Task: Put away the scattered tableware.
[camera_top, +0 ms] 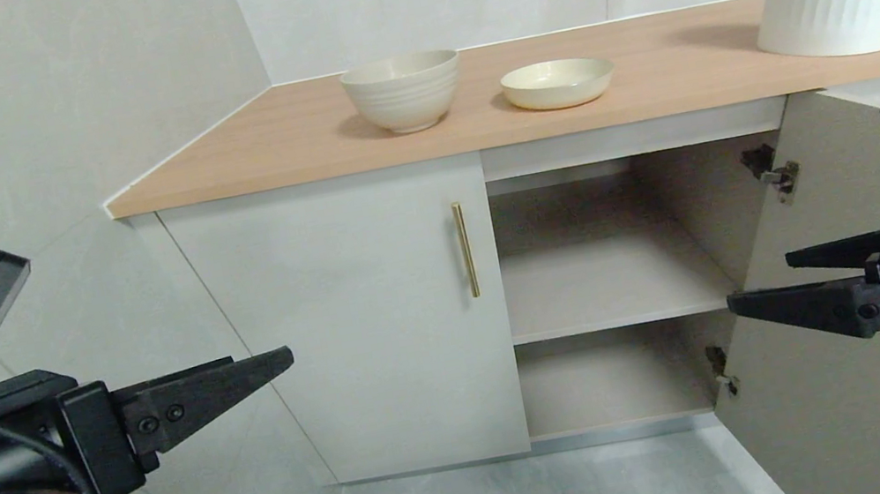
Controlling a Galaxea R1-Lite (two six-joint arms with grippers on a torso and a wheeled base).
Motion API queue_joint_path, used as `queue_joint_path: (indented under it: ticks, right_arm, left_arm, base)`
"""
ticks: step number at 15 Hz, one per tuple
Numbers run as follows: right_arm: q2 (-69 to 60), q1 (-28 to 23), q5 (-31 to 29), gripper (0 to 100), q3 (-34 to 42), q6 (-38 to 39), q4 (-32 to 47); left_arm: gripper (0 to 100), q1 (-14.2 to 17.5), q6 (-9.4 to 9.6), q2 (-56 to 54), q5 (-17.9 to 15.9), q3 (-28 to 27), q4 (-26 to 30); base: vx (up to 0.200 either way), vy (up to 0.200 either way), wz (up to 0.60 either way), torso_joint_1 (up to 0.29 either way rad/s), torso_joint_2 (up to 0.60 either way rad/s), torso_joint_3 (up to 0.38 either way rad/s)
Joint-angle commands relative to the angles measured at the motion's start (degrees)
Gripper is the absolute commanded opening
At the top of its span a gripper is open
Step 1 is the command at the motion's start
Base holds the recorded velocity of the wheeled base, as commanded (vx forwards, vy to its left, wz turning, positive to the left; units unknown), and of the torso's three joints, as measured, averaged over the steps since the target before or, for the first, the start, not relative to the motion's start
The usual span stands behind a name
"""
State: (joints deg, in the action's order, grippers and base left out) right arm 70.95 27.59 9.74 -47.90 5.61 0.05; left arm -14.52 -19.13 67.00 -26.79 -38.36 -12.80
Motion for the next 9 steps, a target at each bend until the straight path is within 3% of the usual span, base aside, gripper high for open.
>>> queue_joint_path:
  ticks: [1, 3, 9]
  right_arm:
    - [-0.7, 0.0, 0.0, 100, -0.1, 0.0, 0.0]
    - [-0.9, -0.2, 0.0, 100, -0.1, 0.0, -0.1]
    - [-0.9, -0.2, 0.0, 100, 0.0, 0.0, -0.1]
  left_arm:
    - [100, 0.0, -0.03, -0.3, 0.0, 0.0, 0.0]
    - [100, 0.0, 0.05, -0.4, 0.0, -0.3, 0.0]
    - [100, 0.0, 0.05, -0.4, -0.1, -0.4, 0.1]
  base:
    - [0.0, 0.0, 0.0, 0.0, 0.0, 0.0]
    - [0.0, 0.0, 0.0, 0.0, 0.0, 0.0]
    - [0.2, 0.0, 0.0, 0.002, 0.0, 0.002]
